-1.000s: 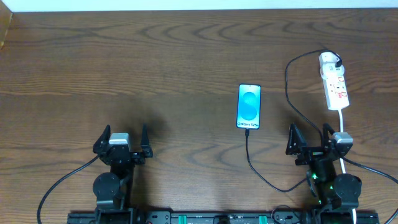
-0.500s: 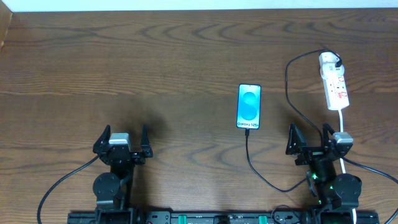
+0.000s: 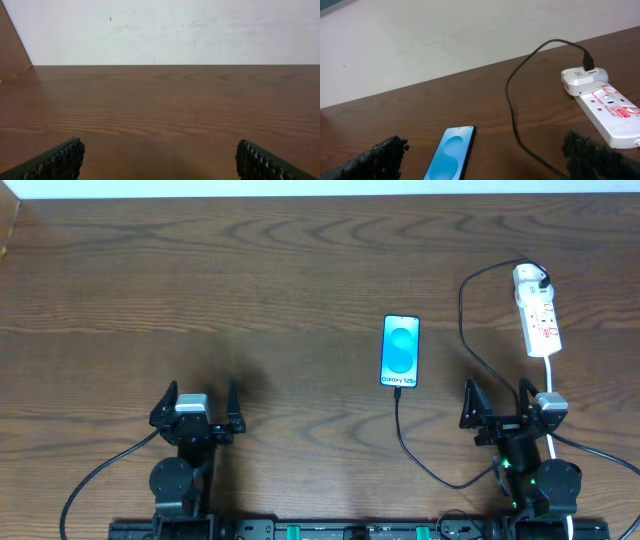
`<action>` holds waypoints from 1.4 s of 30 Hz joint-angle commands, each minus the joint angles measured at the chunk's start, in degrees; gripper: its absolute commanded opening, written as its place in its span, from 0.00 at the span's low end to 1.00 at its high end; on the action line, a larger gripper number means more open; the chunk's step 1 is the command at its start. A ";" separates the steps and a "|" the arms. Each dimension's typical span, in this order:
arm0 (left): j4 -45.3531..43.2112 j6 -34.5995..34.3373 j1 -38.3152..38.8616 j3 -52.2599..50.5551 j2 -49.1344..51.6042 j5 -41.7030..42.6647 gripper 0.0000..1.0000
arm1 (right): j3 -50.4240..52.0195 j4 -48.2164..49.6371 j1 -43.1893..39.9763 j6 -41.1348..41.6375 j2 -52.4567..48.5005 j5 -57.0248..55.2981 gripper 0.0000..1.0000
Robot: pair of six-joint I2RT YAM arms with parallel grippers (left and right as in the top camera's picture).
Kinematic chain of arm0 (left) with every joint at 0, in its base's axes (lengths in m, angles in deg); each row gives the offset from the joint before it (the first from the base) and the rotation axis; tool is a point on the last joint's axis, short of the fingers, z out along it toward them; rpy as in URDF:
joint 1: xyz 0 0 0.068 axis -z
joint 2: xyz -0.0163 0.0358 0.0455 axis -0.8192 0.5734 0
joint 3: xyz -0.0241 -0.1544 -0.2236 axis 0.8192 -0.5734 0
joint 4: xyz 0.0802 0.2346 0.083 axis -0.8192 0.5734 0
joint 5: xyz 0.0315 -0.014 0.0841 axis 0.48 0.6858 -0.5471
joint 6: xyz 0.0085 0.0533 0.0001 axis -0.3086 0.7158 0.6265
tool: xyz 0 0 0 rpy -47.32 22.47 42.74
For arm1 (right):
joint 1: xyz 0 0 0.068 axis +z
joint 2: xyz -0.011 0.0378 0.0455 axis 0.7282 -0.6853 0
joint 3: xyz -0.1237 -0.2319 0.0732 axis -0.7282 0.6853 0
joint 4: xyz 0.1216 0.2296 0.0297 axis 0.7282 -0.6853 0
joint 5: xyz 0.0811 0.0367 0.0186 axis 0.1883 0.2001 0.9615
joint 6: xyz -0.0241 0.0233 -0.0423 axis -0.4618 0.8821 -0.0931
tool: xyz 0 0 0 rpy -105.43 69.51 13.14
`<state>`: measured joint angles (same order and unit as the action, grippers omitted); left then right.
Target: Plug charger to phone and switch on socket
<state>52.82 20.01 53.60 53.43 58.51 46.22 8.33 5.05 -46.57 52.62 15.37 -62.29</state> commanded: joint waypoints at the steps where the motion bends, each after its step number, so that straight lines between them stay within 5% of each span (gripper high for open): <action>1: 2.19 0.74 -0.24 -0.74 -0.33 1.90 0.96 | 0.46 0.28 -0.52 -0.26 0.44 -0.46 0.99; 9: 2.19 0.72 -0.24 -0.74 -0.33 1.90 0.96 | 0.48 0.20 -0.74 -1.16 0.46 -3.32 0.99; 18: 2.19 0.74 -0.24 -0.74 -0.33 1.90 0.96 | 0.48 -0.02 -1.05 -25.07 0.46 -3.26 0.99; 42: 2.16 0.74 -0.24 -0.74 -0.33 1.90 0.96 | 0.48 -0.24 -1.11 -22.10 0.46 -5.18 0.99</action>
<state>52.82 20.01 53.60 53.43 58.51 46.22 8.49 4.92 -47.30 29.52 15.37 -66.57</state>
